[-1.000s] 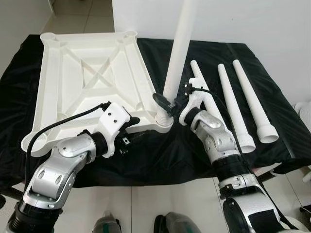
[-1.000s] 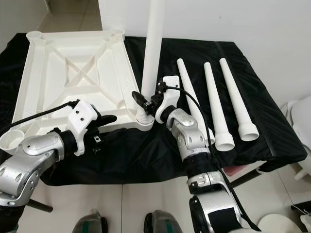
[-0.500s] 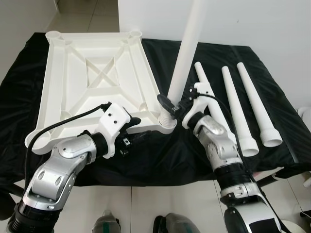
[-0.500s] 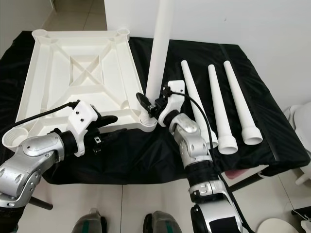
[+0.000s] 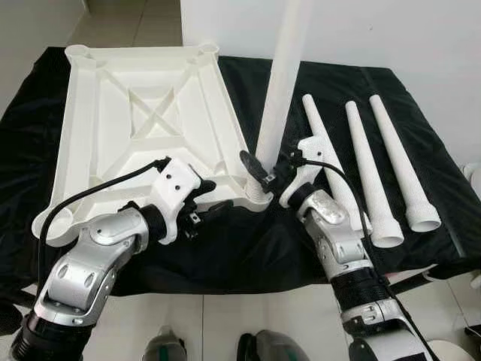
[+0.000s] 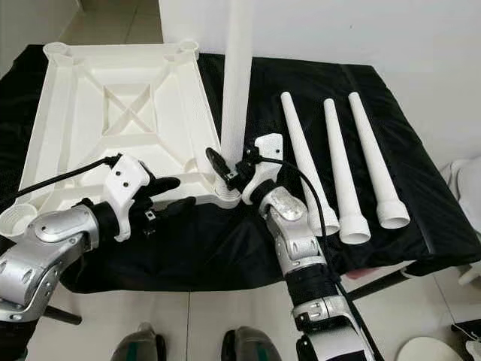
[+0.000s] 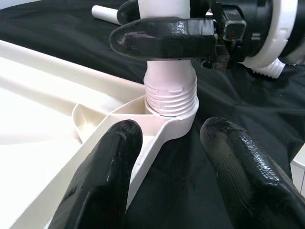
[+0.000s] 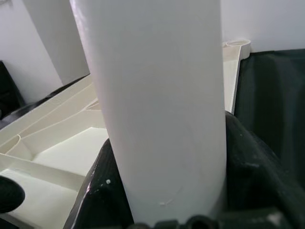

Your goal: Building children table

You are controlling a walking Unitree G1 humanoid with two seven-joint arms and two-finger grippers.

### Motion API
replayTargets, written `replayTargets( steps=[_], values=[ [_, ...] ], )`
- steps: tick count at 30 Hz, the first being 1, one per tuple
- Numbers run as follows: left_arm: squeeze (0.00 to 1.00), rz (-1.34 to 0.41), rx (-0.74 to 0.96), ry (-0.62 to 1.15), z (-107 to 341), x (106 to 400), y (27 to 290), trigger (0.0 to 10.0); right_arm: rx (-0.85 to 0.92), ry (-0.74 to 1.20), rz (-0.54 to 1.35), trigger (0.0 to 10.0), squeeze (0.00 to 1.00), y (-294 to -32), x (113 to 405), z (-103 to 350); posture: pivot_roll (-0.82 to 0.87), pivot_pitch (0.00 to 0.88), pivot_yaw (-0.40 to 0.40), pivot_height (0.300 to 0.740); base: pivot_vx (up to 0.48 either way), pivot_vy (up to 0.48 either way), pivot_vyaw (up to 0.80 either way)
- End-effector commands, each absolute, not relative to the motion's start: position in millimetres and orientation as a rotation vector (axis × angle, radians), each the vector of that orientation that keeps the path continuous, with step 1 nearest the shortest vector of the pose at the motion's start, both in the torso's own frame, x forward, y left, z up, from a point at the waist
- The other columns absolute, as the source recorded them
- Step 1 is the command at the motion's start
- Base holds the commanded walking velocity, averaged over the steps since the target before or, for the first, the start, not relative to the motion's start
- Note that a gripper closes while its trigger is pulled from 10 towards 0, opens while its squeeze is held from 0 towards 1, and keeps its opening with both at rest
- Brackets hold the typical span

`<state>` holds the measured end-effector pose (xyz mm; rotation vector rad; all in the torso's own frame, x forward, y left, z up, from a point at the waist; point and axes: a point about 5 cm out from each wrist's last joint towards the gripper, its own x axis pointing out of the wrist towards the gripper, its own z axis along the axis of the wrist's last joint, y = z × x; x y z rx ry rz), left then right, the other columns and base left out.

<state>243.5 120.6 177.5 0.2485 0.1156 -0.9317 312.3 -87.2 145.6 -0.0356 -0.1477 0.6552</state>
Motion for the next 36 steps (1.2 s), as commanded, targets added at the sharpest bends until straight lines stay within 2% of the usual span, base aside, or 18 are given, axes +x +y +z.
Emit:
replayTargets(
  steps=[1,6,20,28,29,31,32,36],
  values=[
    [0.0,-0.916,0.254,0.112,180.0,242.2,122.2,10.0,-0.126,0.017,0.68,10.0,0.0,-90.9,300.8,107.5,-0.01,0.071,-0.056,0.74,0.0,0.0,0.0],
    [0.0,-0.913,0.253,0.114,180.6,242.2,123.5,10.0,-0.144,0.023,0.671,10.0,0.0,-91.0,297.5,101.9,-0.01,0.075,-0.051,0.74,0.0,0.0,0.0],
    [0.0,-0.914,0.257,0.112,182.7,243.3,124.8,10.0,-0.046,-0.035,0.623,10.0,0.0,-97.5,290.9,95.9,-0.01,0.075,-0.041,0.74,0.0,0.0,0.0],
    [0.0,-0.915,0.271,0.141,177.4,245.9,129.1,10.0,0.097,-0.019,0.535,10.0,0.0,-110.8,302.3,101.6,-0.02,0.066,-0.033,0.74,0.0,0.0,0.0],
    [0.68,-0.913,0.272,0.156,175.6,247.0,131.5,10.0,0.121,-0.035,0.524,10.0,0.0,-112.7,306.1,107.8,-0.03,0.063,-0.034,0.74,0.0,0.0,0.0],
    [0.68,-0.913,0.272,0.156,175.6,247.0,131.5,10.0,0.121,-0.035,0.524,10.0,0.0,-112.7,306.1,107.8,-0.03,0.063,-0.034,0.74,0.0,0.0,0.0],
    [1.0,-0.898,0.247,0.166,175.4,249.8,136.1,10.0,0.127,-0.071,0.511,10.0,0.0,-115.1,311.2,118.2,-0.03,0.063,-0.034,0.74,0.0,0.0,0.0],
    [1.0,-0.862,0.264,0.168,179.9,259.1,152.9,10.0,0.192,-0.168,0.494,10.0,0.0,-120.3,323.8,152.3,-0.03,0.057,-0.038,0.74,0.0,0.0,0.0]
  ],
)
